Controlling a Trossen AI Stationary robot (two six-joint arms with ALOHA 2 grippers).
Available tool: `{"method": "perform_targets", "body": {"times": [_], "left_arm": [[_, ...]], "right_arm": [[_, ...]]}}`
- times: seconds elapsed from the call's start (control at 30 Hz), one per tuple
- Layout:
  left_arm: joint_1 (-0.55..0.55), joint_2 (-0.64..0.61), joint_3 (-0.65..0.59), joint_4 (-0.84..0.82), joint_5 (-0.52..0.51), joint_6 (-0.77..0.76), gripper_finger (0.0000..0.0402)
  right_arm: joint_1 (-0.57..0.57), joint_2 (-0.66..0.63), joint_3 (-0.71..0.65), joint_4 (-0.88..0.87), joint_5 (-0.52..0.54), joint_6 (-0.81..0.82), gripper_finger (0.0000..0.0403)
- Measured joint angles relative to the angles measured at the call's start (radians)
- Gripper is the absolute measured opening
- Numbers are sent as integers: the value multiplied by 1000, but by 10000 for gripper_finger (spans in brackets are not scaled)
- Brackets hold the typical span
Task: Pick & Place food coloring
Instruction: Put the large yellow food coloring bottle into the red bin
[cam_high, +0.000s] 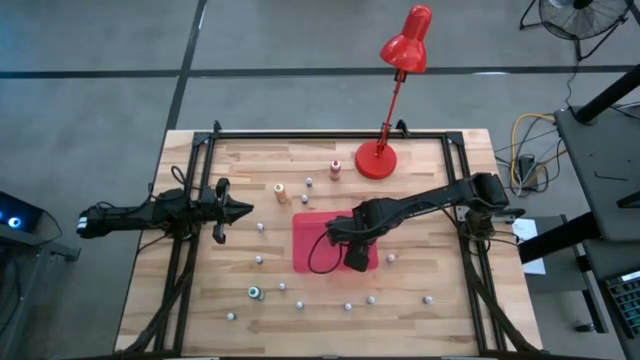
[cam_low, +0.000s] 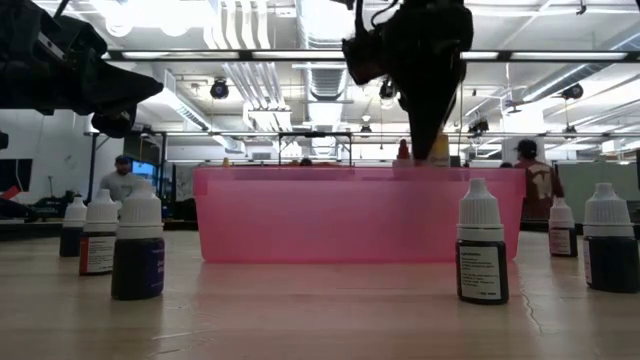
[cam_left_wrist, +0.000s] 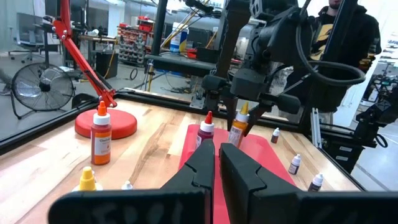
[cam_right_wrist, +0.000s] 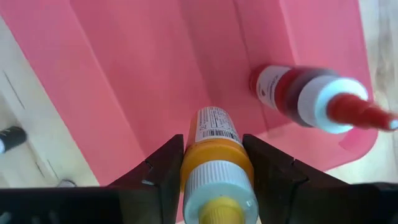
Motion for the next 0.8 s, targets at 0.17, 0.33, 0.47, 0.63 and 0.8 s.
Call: {"method": "perform_targets", "body": {"times": [0.17, 0.33, 0.47, 0.63, 0.8], "left_arm": [[0, 0, 0, 0, 0, 0, 0], [0, 0, 0, 0, 0, 0, 0], [0, 0, 0, 0, 0, 0, 0], [0, 0, 0, 0, 0, 0, 0], [0, 0, 0, 0, 0, 0, 0]], "right_arm": [[-9, -1, -19, 13, -2, 2, 143], [-14, -1, -37, 22, -5, 2, 143], [-14, -1, -54, 35, -16, 18, 144], [-15, -1, -70, 60, -27, 60, 144], [-21, -1, -70, 87, -26, 106, 144]]}}
